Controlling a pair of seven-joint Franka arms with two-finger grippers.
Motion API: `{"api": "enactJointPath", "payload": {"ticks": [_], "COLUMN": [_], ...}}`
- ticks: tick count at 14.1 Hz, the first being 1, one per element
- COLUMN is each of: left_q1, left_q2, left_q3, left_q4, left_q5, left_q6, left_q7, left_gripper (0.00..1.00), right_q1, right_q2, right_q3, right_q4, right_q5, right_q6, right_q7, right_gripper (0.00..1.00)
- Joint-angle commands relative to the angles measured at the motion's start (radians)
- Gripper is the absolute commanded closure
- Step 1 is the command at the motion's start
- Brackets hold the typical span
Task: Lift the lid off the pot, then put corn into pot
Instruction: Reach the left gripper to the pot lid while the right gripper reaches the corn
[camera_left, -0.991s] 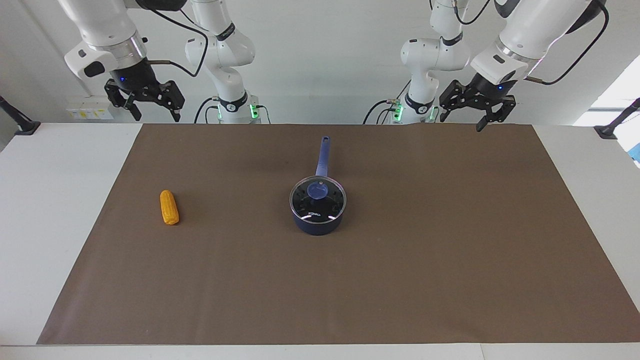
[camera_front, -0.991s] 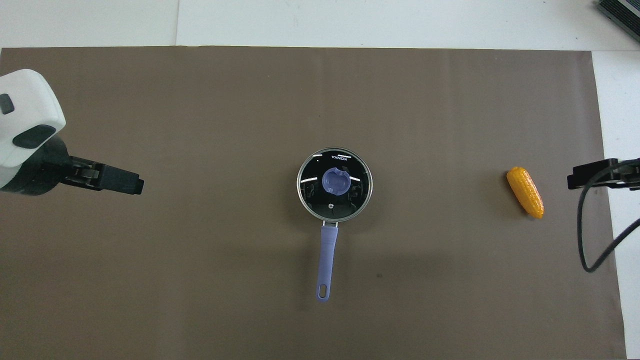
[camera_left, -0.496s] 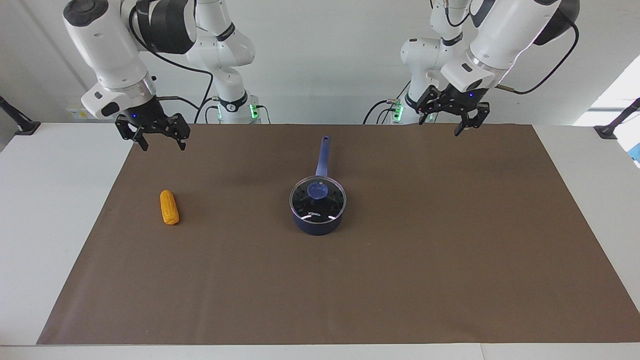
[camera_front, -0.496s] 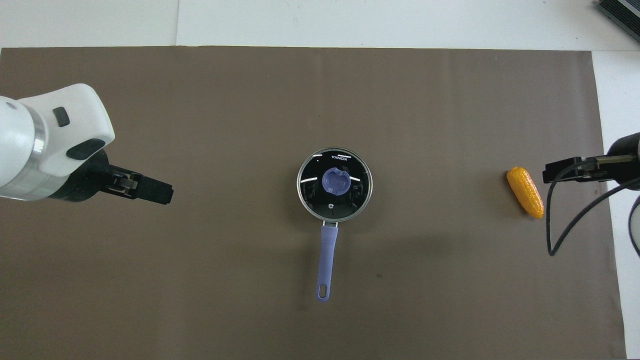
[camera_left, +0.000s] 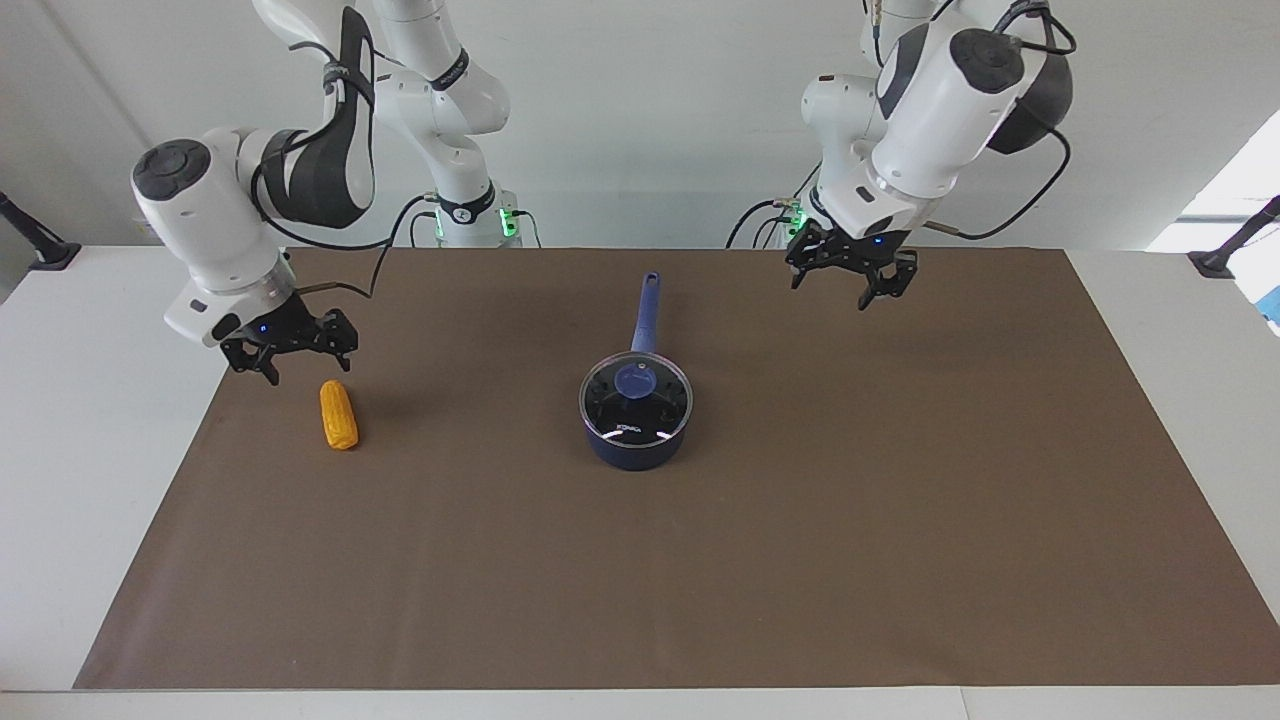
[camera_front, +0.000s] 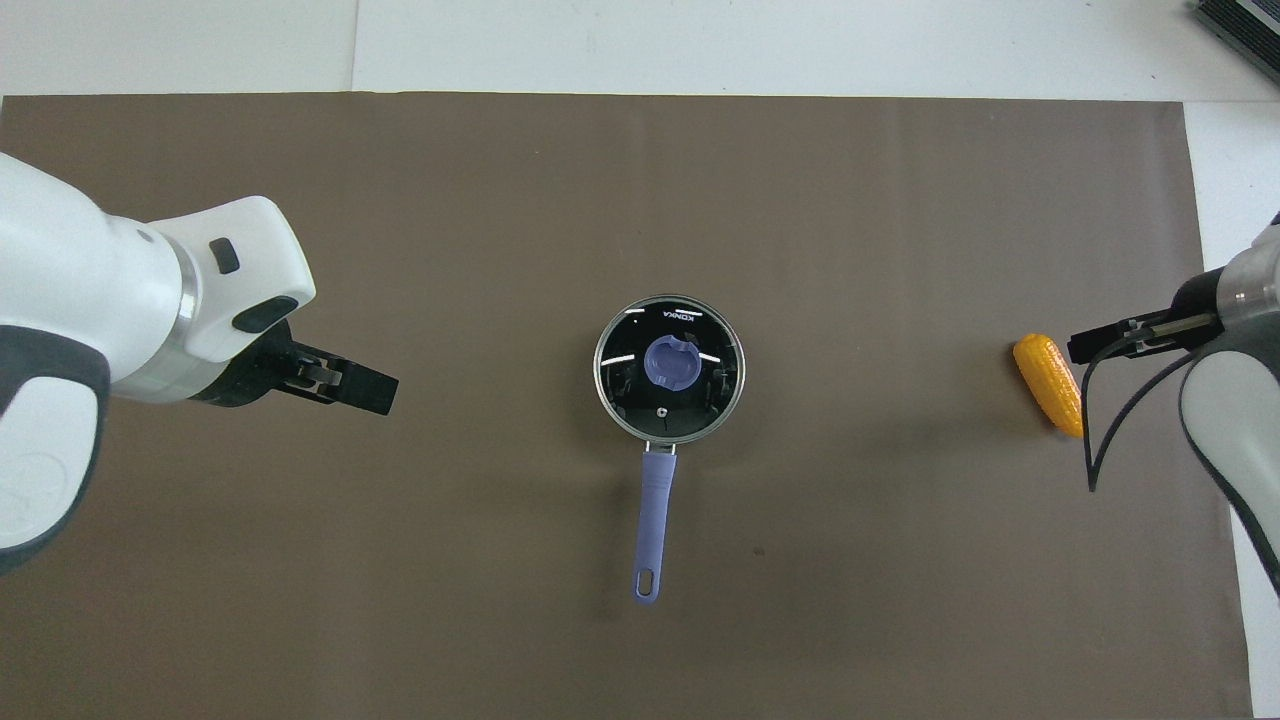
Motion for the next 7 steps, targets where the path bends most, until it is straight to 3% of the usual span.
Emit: {"api": "enactJointPath", "payload": {"ticks": [1, 4, 7], "left_q1": [-0.074, -0.135, -0.229], "left_q2": [0.046, 0.118, 0.215], "left_q3": [0.014, 0.014, 0.014], "left_q4": [-0.013, 0.015, 0.147], "left_q5": [0.063, 0.110, 0.143], "left_q6": [0.078, 0.158, 0.130], "left_q7": [-0.129, -0.253, -0.468], "left_gripper": [0.00, 0.00, 0.00], "right_q1": [-0.026, -0.026, -0.015], "right_q2": [0.036, 0.069, 0.108], "right_q3": [0.006, 0.006, 0.007], "right_q4": [-0.011, -0.033, -0.083], "right_q5": [-0.004, -0.004, -0.005], "right_q6": [0.045, 0.088, 0.180], "right_q7": [-0.099, -0.123, -0.126], "right_gripper": [0.00, 0.00, 0.00]}}
